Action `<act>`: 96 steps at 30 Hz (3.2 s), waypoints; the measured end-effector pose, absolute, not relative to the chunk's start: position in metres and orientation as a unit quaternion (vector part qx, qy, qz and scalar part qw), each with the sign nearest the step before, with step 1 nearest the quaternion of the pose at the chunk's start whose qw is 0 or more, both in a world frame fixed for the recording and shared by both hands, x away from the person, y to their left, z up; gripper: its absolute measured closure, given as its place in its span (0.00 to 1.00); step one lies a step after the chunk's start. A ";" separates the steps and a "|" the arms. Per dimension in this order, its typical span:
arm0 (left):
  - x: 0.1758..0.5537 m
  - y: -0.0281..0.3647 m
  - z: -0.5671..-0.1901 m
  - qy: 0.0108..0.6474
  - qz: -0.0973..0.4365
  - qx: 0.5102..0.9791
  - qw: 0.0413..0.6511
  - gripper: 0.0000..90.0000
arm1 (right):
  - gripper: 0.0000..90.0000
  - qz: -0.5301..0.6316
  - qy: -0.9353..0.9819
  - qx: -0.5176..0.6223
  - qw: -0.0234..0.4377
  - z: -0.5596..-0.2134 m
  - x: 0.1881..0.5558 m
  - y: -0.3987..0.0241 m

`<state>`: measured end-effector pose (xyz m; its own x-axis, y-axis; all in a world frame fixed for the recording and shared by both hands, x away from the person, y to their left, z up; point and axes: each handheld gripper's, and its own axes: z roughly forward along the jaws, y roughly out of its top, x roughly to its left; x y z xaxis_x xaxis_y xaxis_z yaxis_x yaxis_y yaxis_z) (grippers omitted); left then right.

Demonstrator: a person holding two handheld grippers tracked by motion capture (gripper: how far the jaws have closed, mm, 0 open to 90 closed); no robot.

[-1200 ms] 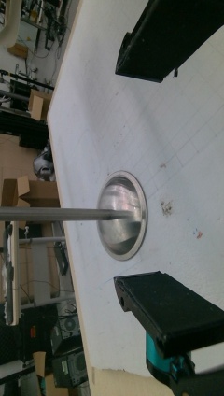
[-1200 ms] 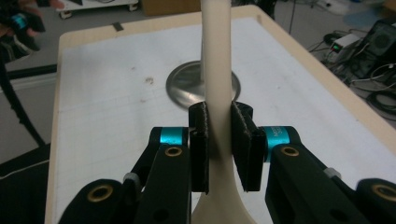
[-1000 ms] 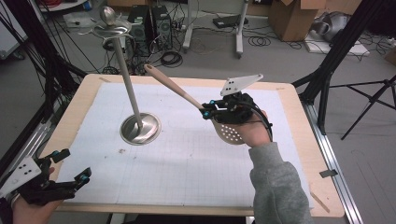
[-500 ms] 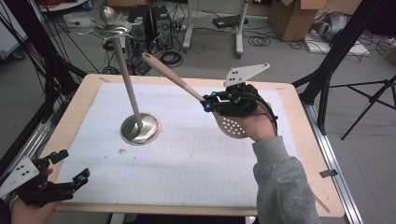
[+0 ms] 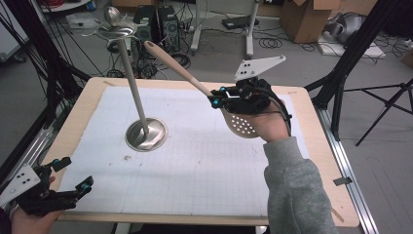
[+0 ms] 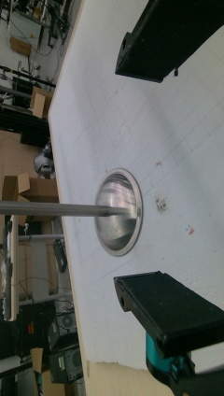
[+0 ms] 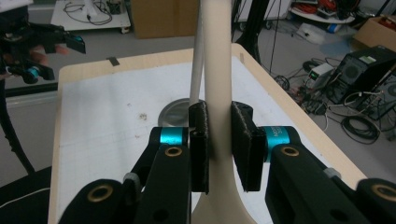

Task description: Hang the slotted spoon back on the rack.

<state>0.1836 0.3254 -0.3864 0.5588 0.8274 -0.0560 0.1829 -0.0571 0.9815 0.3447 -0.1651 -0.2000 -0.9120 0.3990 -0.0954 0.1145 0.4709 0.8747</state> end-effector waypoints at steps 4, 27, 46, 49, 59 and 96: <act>0.183 0.326 -0.386 0.376 0.282 0.671 0.573 0.02 | 0.87 0.499 0.841 0.149 0.145 -0.195 0.344 -0.162; 0.177 0.331 -0.385 0.380 0.290 0.667 0.572 0.02 | 0.87 0.493 0.842 0.161 0.145 -0.194 0.350 -0.146; 0.174 0.331 -0.385 0.382 0.290 0.666 0.571 0.02 | 0.87 0.477 0.851 0.178 0.132 -0.209 0.361 -0.126; 0.174 0.331 -0.385 0.383 0.290 0.665 0.572 0.02 | 0.87 0.473 0.853 0.180 0.129 -0.212 0.363 -0.122; 0.173 0.332 -0.385 0.383 0.289 0.666 0.571 0.02 | 0.87 0.461 0.859 0.183 0.127 -0.214 0.366 -0.113; 0.170 0.333 -0.387 0.386 0.291 0.666 0.568 0.02 | 0.87 0.450 0.865 0.189 0.114 -0.235 0.378 -0.076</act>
<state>0.1704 0.3326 -0.3868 0.5330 0.8446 -0.0512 0.1832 -0.0561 0.9815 0.3783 -0.0758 -0.2349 -0.9024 0.4301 -0.0261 0.2253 0.5227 0.8222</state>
